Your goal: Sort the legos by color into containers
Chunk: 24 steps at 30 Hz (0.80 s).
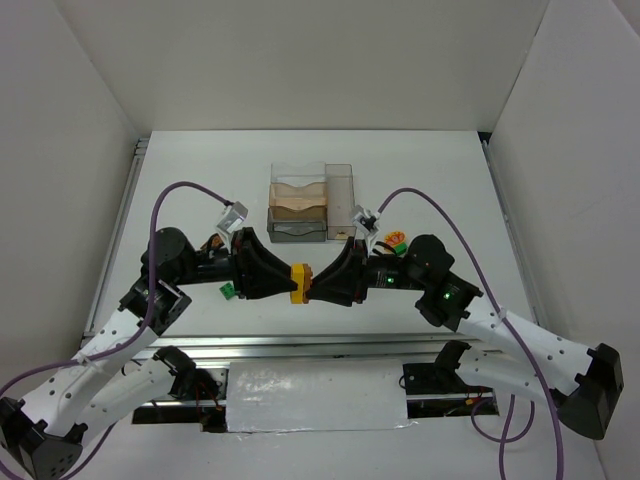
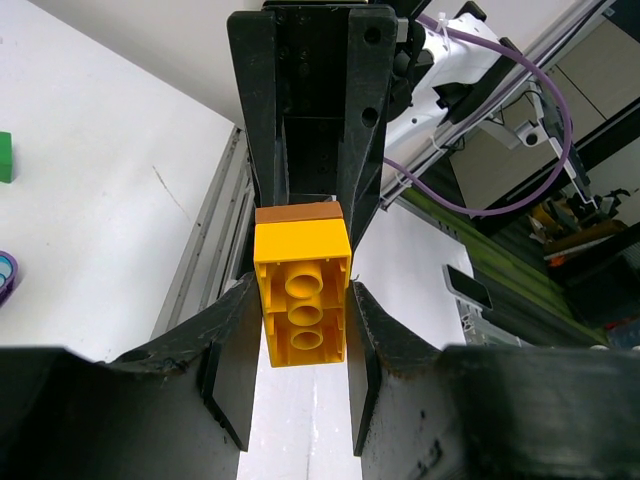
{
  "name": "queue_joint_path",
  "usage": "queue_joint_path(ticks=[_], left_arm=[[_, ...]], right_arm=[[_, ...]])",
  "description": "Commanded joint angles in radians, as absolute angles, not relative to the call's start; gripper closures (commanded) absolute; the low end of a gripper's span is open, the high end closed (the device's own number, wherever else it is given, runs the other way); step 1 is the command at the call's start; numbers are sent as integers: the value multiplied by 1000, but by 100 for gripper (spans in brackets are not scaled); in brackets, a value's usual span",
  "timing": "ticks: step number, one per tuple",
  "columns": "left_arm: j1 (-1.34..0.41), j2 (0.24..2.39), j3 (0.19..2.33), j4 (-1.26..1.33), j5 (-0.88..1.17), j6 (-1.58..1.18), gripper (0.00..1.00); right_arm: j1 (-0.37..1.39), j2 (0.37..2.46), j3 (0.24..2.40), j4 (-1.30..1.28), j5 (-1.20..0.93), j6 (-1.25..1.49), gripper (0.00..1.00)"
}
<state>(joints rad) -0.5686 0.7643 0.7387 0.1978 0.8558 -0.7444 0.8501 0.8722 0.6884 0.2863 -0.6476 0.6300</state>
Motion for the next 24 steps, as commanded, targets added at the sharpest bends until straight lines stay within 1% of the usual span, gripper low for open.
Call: queue_joint_path(ticks=[1,5,6,7,8,9,11,12,16,18,19,22,24], left_arm=[[-569,746,752,235,859,-735,100],[-569,756,749,279,876,-759,100],[-569,764,750,284,883,-767,100],[-569,767,752,297,885,-772,100],[-569,772,752,304,888,-775,100],[-569,772,752,304,890,-776,100],[-569,773,756,298,885,-770,100],[-569,773,758,292,882,-767,100],[-569,772,753,285,874,-767,100],[-569,770,750,288,874,-769,100],[-569,770,749,288,874,-769,100],[-569,773,749,281,874,-762,100],[-569,775,749,281,877,-762,100]], right_arm=[[833,838,667,403,-669,630,100],[833,850,666,448,-698,647,100],[833,859,667,460,-701,656,98],[833,865,670,469,-704,661,94],[833,877,676,477,-716,669,80],[833,884,681,491,-721,672,76],[833,899,695,502,-733,681,59],[831,903,696,514,-735,686,54],[833,928,721,531,-744,693,53],[833,939,726,538,-749,698,47],[833,943,726,543,-749,703,41],[834,950,723,561,-747,710,41],[833,953,726,563,-742,710,43]])
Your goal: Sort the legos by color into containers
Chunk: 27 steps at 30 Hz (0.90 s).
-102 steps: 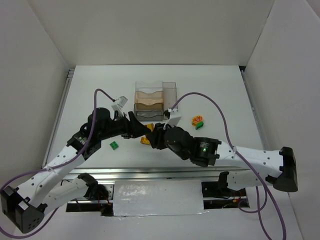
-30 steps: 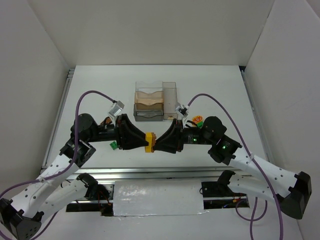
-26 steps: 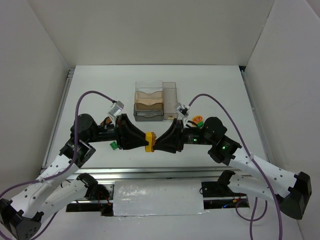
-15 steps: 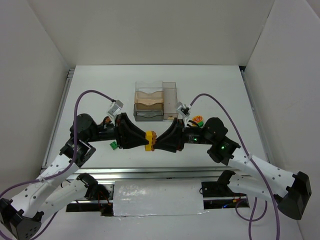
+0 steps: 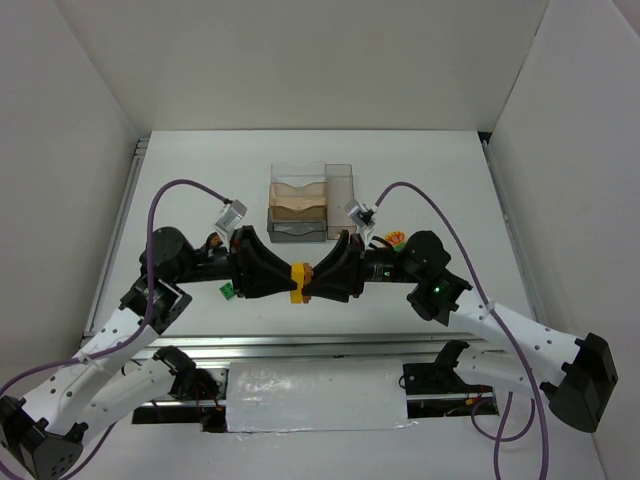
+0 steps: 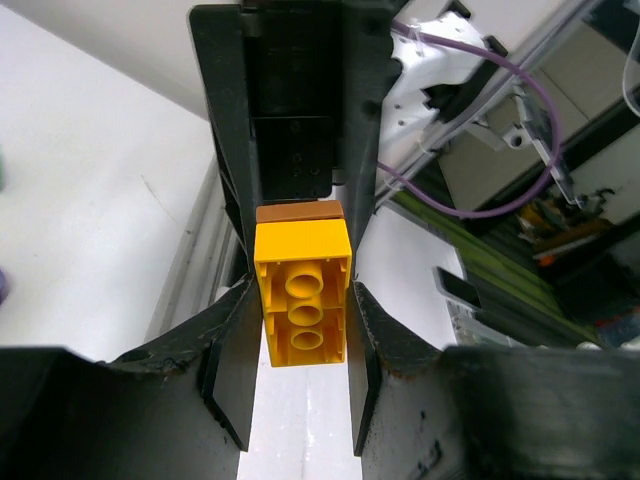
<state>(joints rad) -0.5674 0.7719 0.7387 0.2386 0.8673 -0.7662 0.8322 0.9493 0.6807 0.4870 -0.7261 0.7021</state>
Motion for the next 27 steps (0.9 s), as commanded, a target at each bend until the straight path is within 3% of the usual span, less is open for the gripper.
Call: queue_joint_path(ticks=[1,4,5,22,25,27], left_arm=[[-569,775,747,281,876,-762,100],[-569,772,753,265,870,-749,100],[-569,769,758,253,865,-746,100],[-569,755,782,210,838,-712,100],[-569,755,793,175,822,-704,100],[-568,743,839,93,751,-643,100]], right_arm=[[833,957,730,561,-744,707,57],[833,954,735,539,-733,687,84],[831,951,733,522,-729,681,86],[747,902,627,569,-762,695,95],[746,896,637,475,-704,657,96],[739,899,670,375,-553,592,99]])
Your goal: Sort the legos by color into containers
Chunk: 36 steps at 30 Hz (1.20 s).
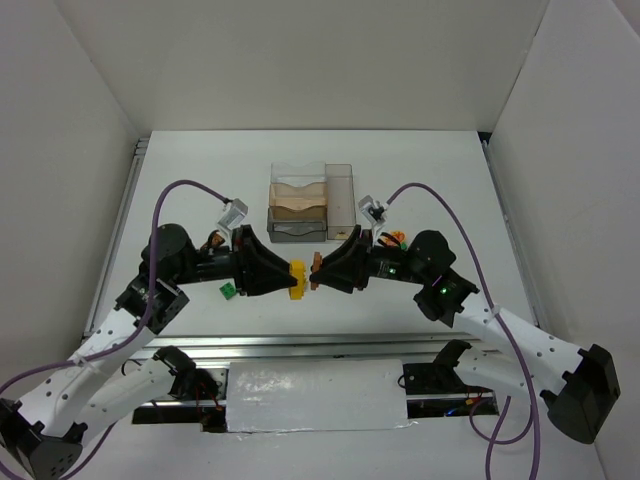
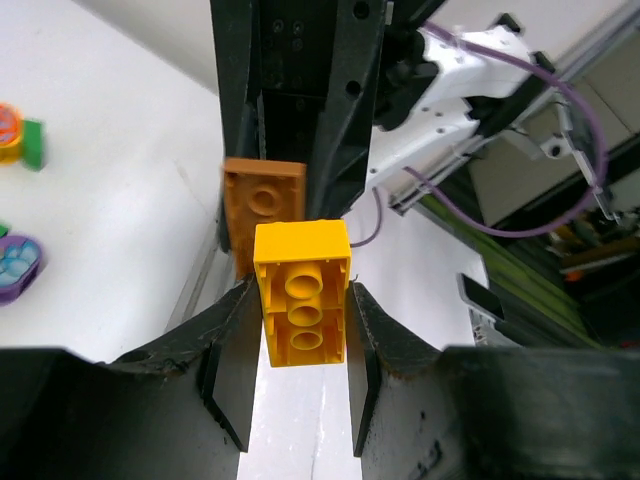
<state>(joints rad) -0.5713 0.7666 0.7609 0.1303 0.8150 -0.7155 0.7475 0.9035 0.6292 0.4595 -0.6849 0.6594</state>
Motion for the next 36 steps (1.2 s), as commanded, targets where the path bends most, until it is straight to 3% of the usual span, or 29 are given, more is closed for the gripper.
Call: queue_joint_path(ticks=[1,6,10,14,24,36], left_arm=[[-568,739,865,-40,709,-612,100],[-566,726,1035,-380,354,-473,100],[-563,713,1077,-531,5,-485,100],[-560,677,1077,-606,-138,-505,100],[-558,586,1058,-658,-135,-440,100],[-558,592,1032,-638,-121,-430,100]], right_arm=[[735,911,707,270,-493,577,99],[726,1092,847,25,-10,594,100],[726,1273,963,41,162,607,100],[729,1532,1120,0,284,606,100],[736,1887,1439,-144,449,535,96],[735,1968,1450,-113,394,509,73]])
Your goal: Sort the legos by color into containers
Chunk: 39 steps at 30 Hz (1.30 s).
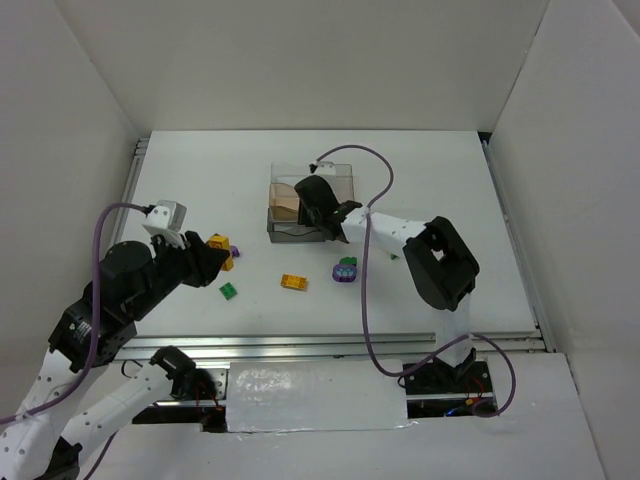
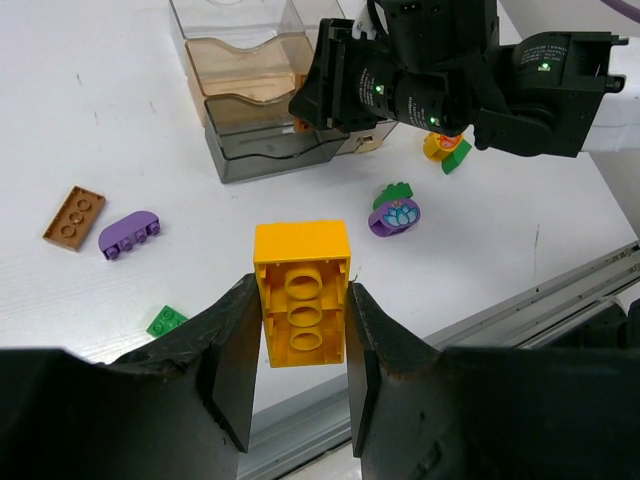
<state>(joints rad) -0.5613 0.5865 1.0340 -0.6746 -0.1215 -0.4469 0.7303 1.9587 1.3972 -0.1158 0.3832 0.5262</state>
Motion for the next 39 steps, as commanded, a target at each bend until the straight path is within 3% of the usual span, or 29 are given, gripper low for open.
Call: queue_joint_path(ticks=[1,3,6,10,15,19,20,22,24,27,32,39], left_arm=[[-558,594,1034,-638,-121,-430,100],[-558,600,1031,-637,-118,-431,100],[-558,603,1029,-630,-115,-433,100],[-558,606,1035,-621,-95,-437,100],[-558,612,1045,-607,-69,-442,100],[-558,601,1054,-560,52,-437,100],[-558,597,1054,-542,93,-436,100],[-558,581,1057,-503,213,-443,100],[-558,578,1066,-445,318,-468,100],[-558,587,1071,-362,408,-511,100],[-557,638,1014,-200,577,-627,100],[-557,693,974,-60,627,-695,100]], right_arm=[[735,1967,1448,-115,393,511,65],[735,1951,1439,-107,384,508,48],[735,1922,1411,-86,368,508,35],[735,1861,1371,-40,336,488,29],[733,1801,1352,-28,290,477,29],[689,1666,1218,166,-125,462,29],[687,1639,1172,199,-387,436,28],[695,1568,1137,247,-588,426,27],[710,1487,1047,381,-813,458,21],[719,1375,899,639,-978,569,11],[744,1249,801,856,-1051,679,1],[747,1186,778,925,-1028,756,2]])
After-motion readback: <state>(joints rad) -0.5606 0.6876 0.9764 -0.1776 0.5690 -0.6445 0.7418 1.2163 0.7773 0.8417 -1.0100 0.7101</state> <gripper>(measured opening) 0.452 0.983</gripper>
